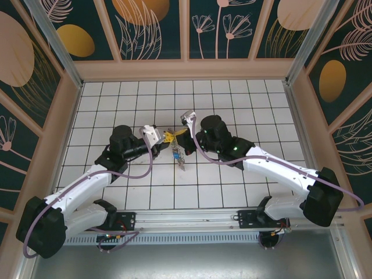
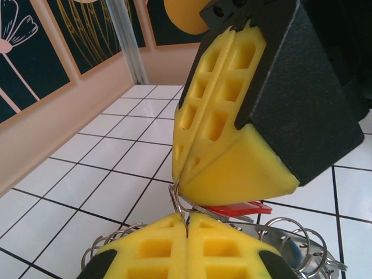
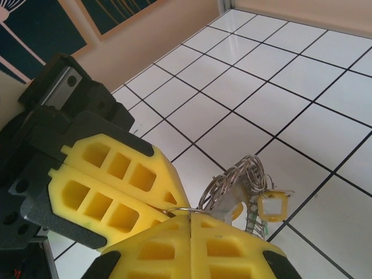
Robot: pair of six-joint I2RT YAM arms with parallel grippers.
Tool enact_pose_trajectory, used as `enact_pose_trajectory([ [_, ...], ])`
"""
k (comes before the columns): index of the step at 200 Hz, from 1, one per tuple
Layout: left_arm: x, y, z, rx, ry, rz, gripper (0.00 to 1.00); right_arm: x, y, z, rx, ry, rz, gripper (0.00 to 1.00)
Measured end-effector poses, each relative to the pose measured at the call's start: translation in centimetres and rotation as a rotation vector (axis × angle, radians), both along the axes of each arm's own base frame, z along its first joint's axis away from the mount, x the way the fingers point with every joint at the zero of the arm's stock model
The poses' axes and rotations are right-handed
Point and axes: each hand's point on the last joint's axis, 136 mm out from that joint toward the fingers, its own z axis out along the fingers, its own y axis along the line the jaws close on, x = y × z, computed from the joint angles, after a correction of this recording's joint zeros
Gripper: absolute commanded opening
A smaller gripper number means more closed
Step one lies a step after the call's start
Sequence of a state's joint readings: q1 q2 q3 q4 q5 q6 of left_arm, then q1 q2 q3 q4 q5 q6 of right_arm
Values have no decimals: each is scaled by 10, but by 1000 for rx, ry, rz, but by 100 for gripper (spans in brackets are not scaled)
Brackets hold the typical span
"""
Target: Put the keys on the keyring
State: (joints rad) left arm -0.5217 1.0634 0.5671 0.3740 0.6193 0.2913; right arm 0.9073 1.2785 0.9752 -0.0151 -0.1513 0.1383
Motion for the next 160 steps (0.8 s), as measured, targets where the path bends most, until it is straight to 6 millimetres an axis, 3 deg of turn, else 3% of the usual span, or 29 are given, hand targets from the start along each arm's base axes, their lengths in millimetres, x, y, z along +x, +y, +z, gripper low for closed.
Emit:
enact_pose_trajectory([
  [82,5,-3,0,42,-21,20,0,6,-4,0,32,61,-70,0],
  [160,-1,-4,6,-21,-36,6,0,12,-11,2,112,186,-50,0],
])
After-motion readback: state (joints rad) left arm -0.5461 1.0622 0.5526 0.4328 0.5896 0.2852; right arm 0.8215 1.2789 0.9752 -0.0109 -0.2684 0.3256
